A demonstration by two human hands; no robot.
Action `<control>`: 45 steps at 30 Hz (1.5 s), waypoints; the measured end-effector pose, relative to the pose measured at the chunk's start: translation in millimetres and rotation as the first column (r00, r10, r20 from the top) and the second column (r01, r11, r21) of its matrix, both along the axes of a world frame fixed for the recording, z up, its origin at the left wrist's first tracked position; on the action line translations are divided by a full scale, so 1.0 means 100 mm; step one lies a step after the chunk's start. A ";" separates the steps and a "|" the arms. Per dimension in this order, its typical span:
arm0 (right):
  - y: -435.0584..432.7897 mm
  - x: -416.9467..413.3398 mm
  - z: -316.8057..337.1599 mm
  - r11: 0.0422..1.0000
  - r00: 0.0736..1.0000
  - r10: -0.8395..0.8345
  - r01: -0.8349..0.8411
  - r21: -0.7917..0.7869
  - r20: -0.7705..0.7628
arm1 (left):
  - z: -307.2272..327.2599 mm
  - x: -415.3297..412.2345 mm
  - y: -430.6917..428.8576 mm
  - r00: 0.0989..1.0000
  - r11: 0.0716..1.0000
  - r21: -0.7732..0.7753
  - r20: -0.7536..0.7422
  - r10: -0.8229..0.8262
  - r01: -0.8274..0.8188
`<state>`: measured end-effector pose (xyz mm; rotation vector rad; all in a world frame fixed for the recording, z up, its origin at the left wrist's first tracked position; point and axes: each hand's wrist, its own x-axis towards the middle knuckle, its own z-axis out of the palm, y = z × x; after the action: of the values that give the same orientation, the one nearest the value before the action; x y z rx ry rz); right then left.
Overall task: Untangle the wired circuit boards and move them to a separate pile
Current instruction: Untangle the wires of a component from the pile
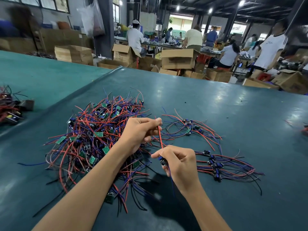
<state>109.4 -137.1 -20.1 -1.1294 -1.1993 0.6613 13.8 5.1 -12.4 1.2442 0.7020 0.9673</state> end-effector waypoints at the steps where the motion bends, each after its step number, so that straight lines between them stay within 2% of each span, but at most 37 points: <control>1: 0.00 -0.02 0.00 1.000 1.000 -0.001 0.001 0.009 -0.010 | 0.02 -0.01 0.01 0.999 0.998 -0.067 0.031 -0.009 0.011; 5: 0.00 -0.04 0.00 0.999 0.999 0.006 -0.009 0.048 0.050 | 0.08 -0.07 0.09 0.995 0.960 -0.278 0.102 -0.007 0.035; 8: 0.00 -0.05 -0.03 0.996 0.987 0.007 -0.020 0.082 0.159 | 0.06 -0.09 0.08 0.999 0.950 -0.310 0.051 -0.011 0.026; 10: -0.01 -0.05 -0.04 0.996 0.989 0.013 -0.025 0.084 0.144 | 0.04 -0.09 0.06 0.999 0.958 -0.284 0.052 -0.013 0.027; 12: -0.01 -0.04 -0.01 0.997 0.999 0.017 -0.021 0.078 0.046 | 0.03 -0.07 0.04 0.997 0.971 -0.232 0.071 -0.040 0.056; 14: 0.00 -0.02 0.03 0.996 0.998 -0.010 0.015 0.093 -0.057 | 0.02 -0.05 0.01 0.990 0.969 -0.205 0.043 -0.132 0.138; 17: 0.04 0.05 0.08 0.981 0.974 -0.130 0.153 0.120 -0.184 | -0.01 -0.01 -0.07 0.944 0.936 -0.144 -0.034 -0.328 0.320; 20: 0.10 0.12 0.09 0.958 0.913 -0.268 0.287 0.015 -0.309 | -0.05 0.04 -0.20 0.903 0.910 0.015 -0.132 -0.410 0.415; 22: 0.13 0.17 0.12 0.958 0.894 -0.284 0.277 -0.070 -0.348 | -0.08 0.07 -0.29 0.887 0.879 0.132 -0.134 -0.443 0.459; 25: 0.13 0.24 0.11 0.964 0.910 -0.254 0.210 -0.165 -0.329 | -0.08 0.09 -0.35 0.894 0.880 0.162 -0.133 -0.428 0.446; 29: 0.19 0.21 0.03 0.964 0.937 -0.237 0.193 -0.184 -0.256 | -0.08 0.05 -0.30 0.918 0.903 0.187 -0.173 -0.358 0.387; 32: 0.19 0.14 -0.03 0.968 0.956 -0.208 0.172 -0.180 -0.204 | -0.09 0.05 -0.23 0.979 0.968 0.150 -0.044 -0.198 0.203; 35: 0.18 0.10 -0.05 0.976 0.985 -0.142 0.124 -0.178 -0.096 | -0.10 0.02 -0.15 0.986 0.982 0.127 0.078 -0.150 0.139; 39: 0.20 0.05 -0.05 0.991 0.991 -0.045 0.028 -0.132 -0.124 | -0.13 0.01 -0.11 0.978 0.980 0.077 0.084 -0.191 0.184; 42: 0.21 0.08 -0.04 0.991 0.983 -0.038 0.014 -0.130 -0.182 | -0.16 0.03 -0.15 0.965 0.964 0.082 0.052 -0.259 0.254; 45: 0.20 0.12 -0.03 0.989 0.974 -0.064 0.032 -0.145 -0.219 | -0.16 0.04 -0.17 0.965 0.961 0.108 0.030 -0.260 0.256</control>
<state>120.9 -116.6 -23.3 -1.1643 -0.9427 0.8234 17.7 -11.8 -28.2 1.3632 0.4452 0.8196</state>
